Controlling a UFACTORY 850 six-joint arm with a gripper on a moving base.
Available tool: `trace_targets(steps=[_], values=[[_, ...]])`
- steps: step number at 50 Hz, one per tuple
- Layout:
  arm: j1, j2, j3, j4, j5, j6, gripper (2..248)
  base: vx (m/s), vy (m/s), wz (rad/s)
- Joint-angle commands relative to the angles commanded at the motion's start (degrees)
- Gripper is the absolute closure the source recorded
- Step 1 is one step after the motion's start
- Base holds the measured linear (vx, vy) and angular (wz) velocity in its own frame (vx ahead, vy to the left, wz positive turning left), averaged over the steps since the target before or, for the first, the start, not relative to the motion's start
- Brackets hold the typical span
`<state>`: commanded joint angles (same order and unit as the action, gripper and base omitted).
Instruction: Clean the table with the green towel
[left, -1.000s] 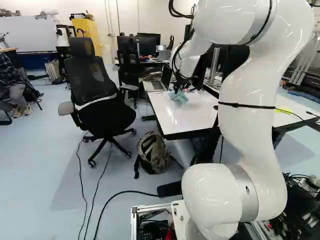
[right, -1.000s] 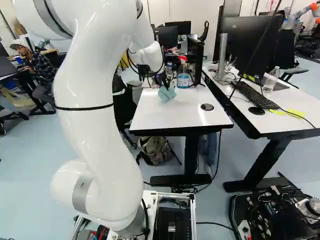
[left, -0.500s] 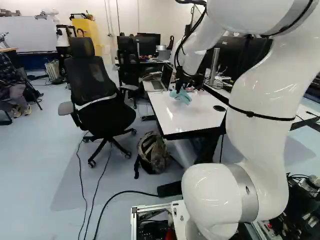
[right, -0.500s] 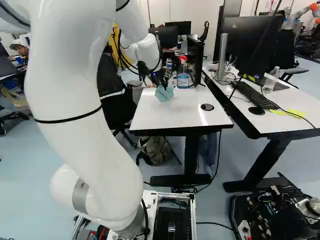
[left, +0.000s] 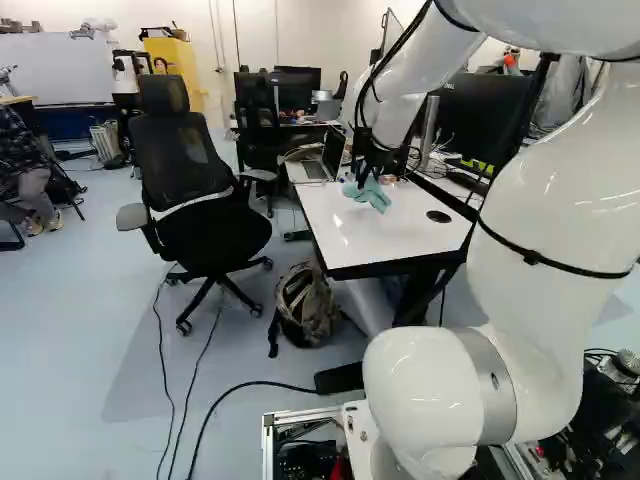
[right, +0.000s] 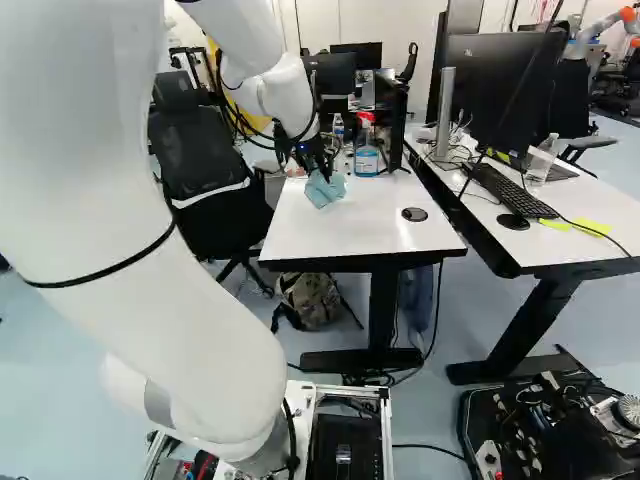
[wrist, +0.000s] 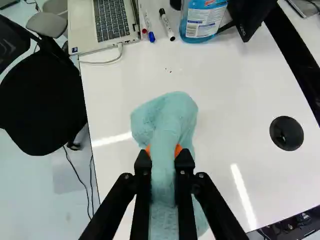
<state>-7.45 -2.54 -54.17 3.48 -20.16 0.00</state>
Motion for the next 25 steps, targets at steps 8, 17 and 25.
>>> trace_targets(steps=[8, 17, 25], values=[[0.0, 0.0, 0.0, 0.0, -0.14, 0.0, 197, 0.0, 0.0, 0.0], [0.07, -0.75, -0.79, 0.0, -0.14, 0.0, 197, 0.0, 0.0, 0.0], [0.24, -2.73, -2.89, 0.0, 0.13, 0.0, 197, 0.0, 0.0, 0.0]])
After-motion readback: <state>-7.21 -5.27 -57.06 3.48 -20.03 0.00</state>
